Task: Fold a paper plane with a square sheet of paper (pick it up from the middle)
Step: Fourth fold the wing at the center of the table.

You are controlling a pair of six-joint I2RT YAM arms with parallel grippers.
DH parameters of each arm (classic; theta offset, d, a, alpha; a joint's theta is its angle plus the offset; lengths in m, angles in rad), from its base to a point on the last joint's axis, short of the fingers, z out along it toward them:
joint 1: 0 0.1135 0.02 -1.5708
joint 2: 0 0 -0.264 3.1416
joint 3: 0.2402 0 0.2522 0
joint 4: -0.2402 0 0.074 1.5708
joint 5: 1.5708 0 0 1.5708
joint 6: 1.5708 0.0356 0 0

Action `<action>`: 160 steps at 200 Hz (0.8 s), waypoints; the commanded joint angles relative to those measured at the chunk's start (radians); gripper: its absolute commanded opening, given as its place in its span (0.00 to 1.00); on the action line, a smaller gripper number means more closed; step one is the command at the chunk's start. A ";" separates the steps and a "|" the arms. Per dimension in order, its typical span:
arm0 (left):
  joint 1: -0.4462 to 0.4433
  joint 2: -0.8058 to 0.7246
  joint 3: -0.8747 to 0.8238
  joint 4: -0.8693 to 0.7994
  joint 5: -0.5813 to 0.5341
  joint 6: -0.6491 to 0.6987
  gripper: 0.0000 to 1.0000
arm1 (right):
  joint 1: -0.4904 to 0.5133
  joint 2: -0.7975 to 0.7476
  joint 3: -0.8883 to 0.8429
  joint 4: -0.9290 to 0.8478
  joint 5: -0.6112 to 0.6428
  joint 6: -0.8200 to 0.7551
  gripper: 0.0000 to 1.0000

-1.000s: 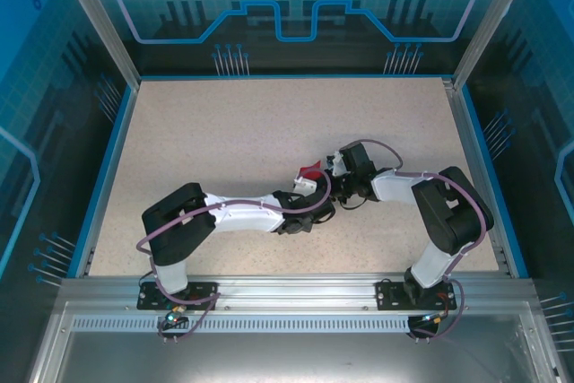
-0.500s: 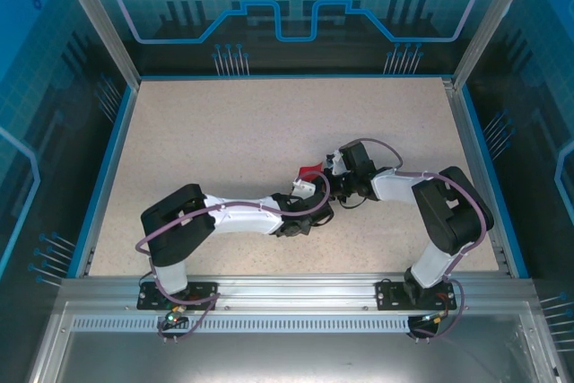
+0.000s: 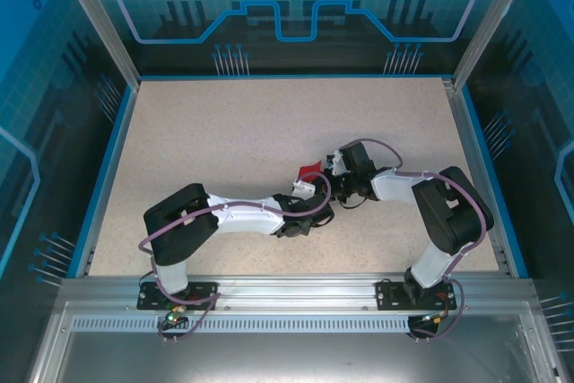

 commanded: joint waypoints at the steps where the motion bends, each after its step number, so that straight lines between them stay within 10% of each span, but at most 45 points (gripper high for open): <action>1: -0.007 0.015 0.029 -0.026 -0.038 0.003 0.22 | 0.013 -0.002 0.015 -0.026 -0.012 0.004 0.07; 160: -0.008 0.005 0.044 -0.048 -0.051 -0.026 0.24 | 0.017 0.014 0.014 -0.018 -0.018 0.004 0.07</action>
